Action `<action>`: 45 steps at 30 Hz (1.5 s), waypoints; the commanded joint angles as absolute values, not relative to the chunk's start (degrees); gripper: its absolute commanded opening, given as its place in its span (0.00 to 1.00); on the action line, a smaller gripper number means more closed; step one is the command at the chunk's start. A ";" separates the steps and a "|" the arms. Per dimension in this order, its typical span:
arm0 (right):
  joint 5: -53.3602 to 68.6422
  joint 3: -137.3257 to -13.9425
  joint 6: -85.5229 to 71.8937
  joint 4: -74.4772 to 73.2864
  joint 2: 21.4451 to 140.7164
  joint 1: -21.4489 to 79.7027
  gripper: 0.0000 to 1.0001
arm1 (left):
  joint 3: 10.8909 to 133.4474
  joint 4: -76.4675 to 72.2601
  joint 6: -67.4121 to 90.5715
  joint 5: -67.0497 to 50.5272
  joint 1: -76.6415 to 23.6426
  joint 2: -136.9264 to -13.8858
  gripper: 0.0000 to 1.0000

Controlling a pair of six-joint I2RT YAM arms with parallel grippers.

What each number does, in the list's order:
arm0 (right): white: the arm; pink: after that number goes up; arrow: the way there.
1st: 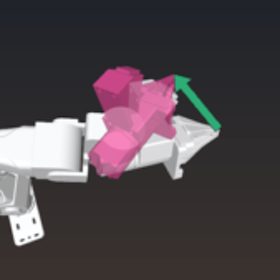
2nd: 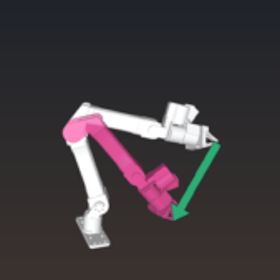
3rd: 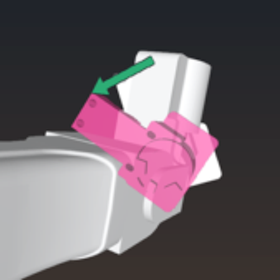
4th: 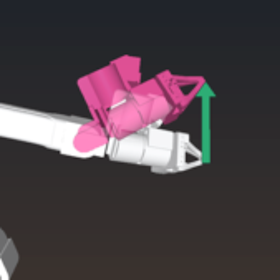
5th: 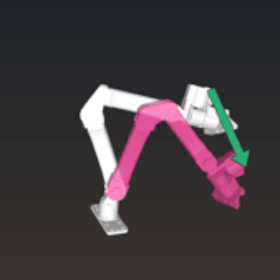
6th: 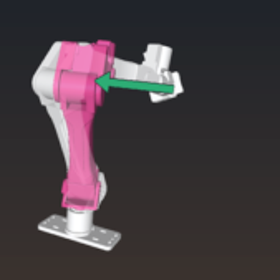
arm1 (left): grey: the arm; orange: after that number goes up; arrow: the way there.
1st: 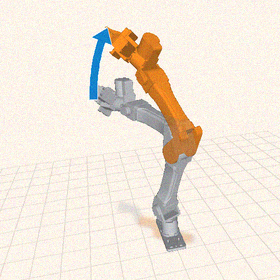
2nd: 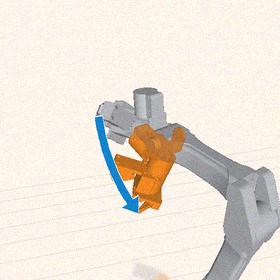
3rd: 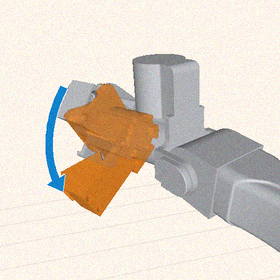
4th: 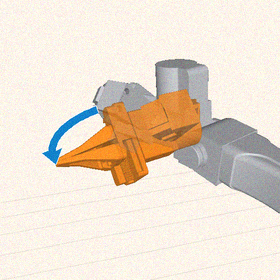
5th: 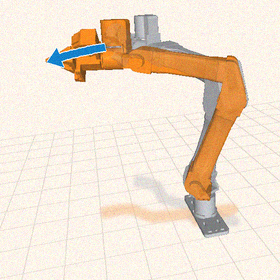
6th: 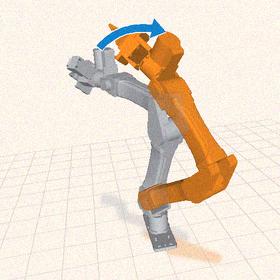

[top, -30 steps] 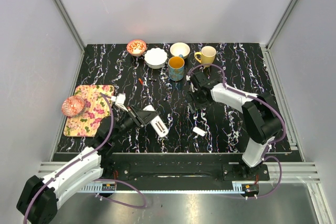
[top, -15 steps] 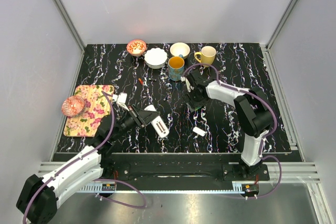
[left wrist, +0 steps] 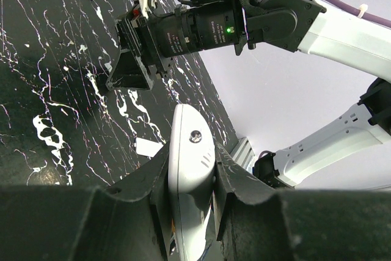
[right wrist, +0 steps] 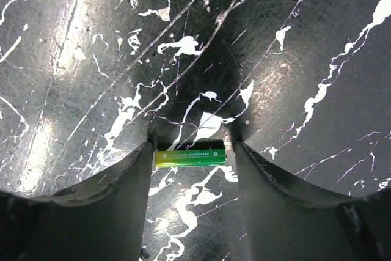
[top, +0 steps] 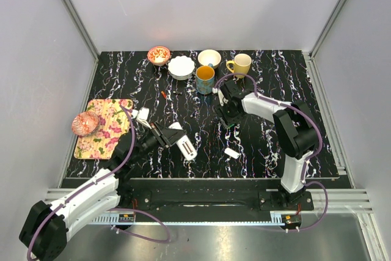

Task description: Load the batteries into the remote control

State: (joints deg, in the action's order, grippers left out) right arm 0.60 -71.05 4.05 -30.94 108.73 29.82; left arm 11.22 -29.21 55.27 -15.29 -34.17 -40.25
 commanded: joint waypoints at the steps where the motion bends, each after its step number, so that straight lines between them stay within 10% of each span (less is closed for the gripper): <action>1: 1.41 -71.28 4.75 -30.58 110.92 29.18 0.58 | 13.36 -33.05 54.58 -16.70 -34.36 -40.08 0.00; 12: 1.06 -70.14 1.59 -30.67 109.25 29.09 0.36 | 13.10 -33.49 54.67 -16.61 -34.36 -39.99 0.00; 19: -5.16 -69.43 -15.97 -29.44 106.00 28.92 0.00 | 12.39 -34.28 55.20 -16.35 -34.28 -39.99 0.00; 34: -15.63 -63.63 -70.88 -34.53 99.75 28.21 0.00 | 12.04 -32.08 55.90 -14.59 -34.37 -36.48 0.00; 45: -17.40 -68.81 -83.76 -48.07 107.56 28.21 0.07 | 12.48 -31.03 55.99 -14.41 -34.37 -37.00 0.00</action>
State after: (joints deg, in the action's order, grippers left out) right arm -14.41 -65.80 -77.76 -41.65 103.85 28.49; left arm 11.22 -29.04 55.55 -14.68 -34.17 -37.19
